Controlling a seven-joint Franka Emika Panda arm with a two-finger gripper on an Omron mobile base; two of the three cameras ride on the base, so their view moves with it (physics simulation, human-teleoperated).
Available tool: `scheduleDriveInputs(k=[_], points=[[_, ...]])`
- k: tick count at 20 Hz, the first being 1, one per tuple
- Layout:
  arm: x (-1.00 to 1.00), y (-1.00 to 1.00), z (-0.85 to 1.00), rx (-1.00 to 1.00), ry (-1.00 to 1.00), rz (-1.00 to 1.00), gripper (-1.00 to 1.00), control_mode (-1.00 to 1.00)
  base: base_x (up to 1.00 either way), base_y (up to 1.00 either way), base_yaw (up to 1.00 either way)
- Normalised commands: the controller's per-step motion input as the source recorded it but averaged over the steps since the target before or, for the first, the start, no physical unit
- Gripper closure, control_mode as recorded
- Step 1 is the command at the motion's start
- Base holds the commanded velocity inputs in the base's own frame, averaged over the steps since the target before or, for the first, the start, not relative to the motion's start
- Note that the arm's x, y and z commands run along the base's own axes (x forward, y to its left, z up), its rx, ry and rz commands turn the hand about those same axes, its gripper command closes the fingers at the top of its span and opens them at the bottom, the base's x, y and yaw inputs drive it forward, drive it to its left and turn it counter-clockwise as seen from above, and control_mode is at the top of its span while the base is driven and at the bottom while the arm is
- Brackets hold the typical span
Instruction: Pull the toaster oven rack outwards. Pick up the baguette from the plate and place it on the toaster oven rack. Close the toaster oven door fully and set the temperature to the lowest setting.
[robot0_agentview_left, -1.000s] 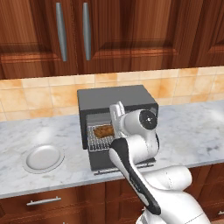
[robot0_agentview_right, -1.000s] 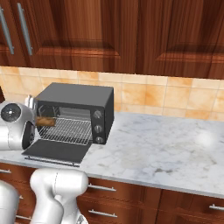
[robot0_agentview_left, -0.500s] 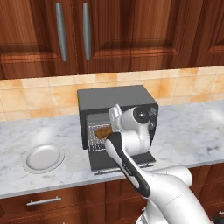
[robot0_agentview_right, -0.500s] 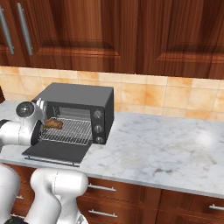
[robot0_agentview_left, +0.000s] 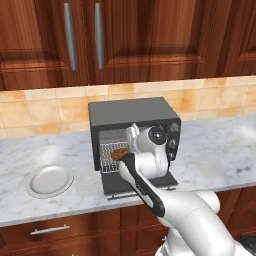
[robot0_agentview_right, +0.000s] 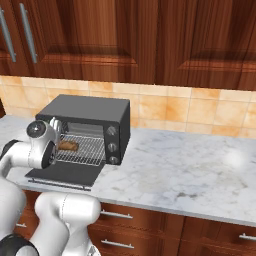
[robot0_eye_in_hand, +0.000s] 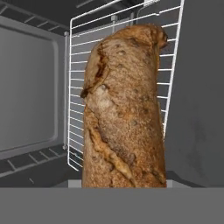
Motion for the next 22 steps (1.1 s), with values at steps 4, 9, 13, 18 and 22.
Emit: scheduleDriveInputs(k=[4, 9, 13, 18, 22], points=[[0.26, -0.19, -0.28, 0.0, 0.0, -0.03, 1.0, -1.0, 0.0, 0.0, 0.0], [0.34, -0.1, -0.19, 0.0, 0.03, -0.01, 1.0, -1.0, 0.0, 0.0, 0.0], [0.41, -0.02, -0.14, -0.01, 0.08, 0.0, 1.0, -1.0, 0.0, 0.0, 0.0], [0.41, -0.02, -0.15, -0.01, 0.07, 0.0, 1.0, -1.0, 0.0, 0.0, 0.0], [0.42, -0.02, -0.18, -0.03, 0.07, 0.0, 1.0, -1.0, 0.0, 0.0, 0.0]])
